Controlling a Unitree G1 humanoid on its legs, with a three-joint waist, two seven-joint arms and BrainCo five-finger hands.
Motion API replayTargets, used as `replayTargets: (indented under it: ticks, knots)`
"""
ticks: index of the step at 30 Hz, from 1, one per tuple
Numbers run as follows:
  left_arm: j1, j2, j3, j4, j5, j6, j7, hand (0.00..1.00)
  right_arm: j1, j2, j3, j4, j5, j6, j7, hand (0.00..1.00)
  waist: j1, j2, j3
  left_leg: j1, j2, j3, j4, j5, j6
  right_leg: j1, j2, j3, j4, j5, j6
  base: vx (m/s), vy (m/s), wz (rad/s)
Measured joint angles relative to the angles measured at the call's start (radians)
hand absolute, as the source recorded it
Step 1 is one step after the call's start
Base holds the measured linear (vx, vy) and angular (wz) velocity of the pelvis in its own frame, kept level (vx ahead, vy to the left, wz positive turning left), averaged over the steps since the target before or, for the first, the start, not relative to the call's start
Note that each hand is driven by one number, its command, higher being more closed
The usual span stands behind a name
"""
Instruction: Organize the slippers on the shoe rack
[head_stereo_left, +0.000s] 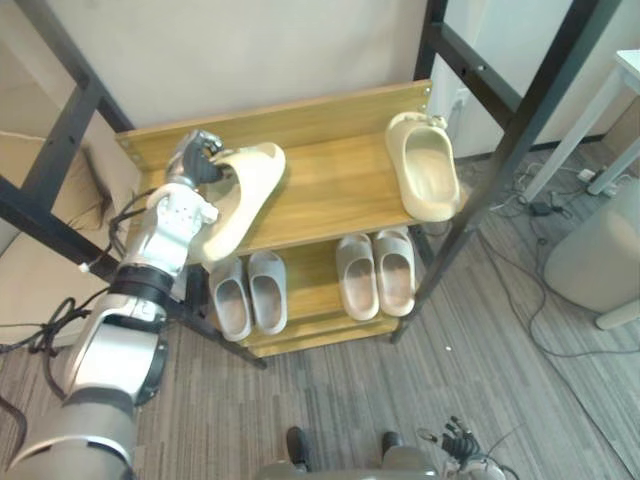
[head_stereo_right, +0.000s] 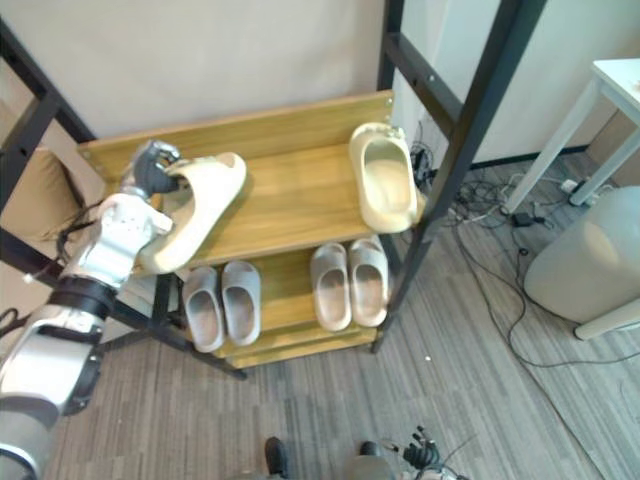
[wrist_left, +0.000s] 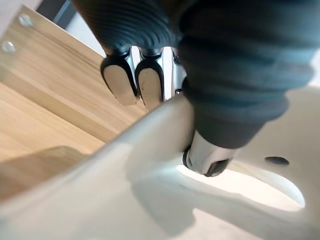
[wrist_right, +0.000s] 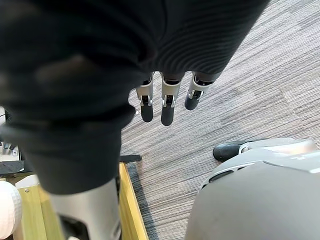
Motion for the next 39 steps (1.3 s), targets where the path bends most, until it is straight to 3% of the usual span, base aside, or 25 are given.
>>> replayTargets:
  ticks: [15,27,28,39]
  knots:
    - [-0.101,-0.056,0.033,-0.012,0.001,0.022,0.089,1.0,0.018,0.0,-0.023,-0.028,0.036,-0.005,-0.03,0.0,-0.031,0.037,0.033,-0.021,0.007,0.044,0.0,-0.001,0.0,-0.058,0.004,0.056,0.021,0.004,0.001,0.0,0.004,-0.08]
    - [-0.205,-0.117,0.036,-0.012,0.08,0.053,0.142,1.0,0.041,0.033,-0.038,-0.117,0.061,-0.023,-0.039,0.0,-0.043,0.041,0.046,-0.059,0.011,0.088,0.0,0.0,0.0,-0.149,0.006,0.124,0.071,0.004,0.002,0.01,0.004,-0.17]
    - [-0.218,-0.12,0.035,-0.012,0.087,0.056,0.147,0.0,0.049,0.035,-0.036,-0.137,0.069,-0.023,-0.042,0.0,-0.043,0.041,0.048,-0.069,0.012,0.088,0.0,0.0,0.0,-0.164,0.007,0.127,0.08,0.004,0.002,-0.03,0.002,-0.06]
    - [-0.246,-0.183,0.035,0.029,0.13,0.104,0.157,0.0,0.064,0.039,0.003,-0.231,0.069,-0.041,-0.071,0.0,-0.038,0.04,0.049,-0.084,0.015,0.122,0.0,0.001,0.002,-0.211,0.005,0.156,0.114,0.002,0.005,0.0,-0.003,-0.07]
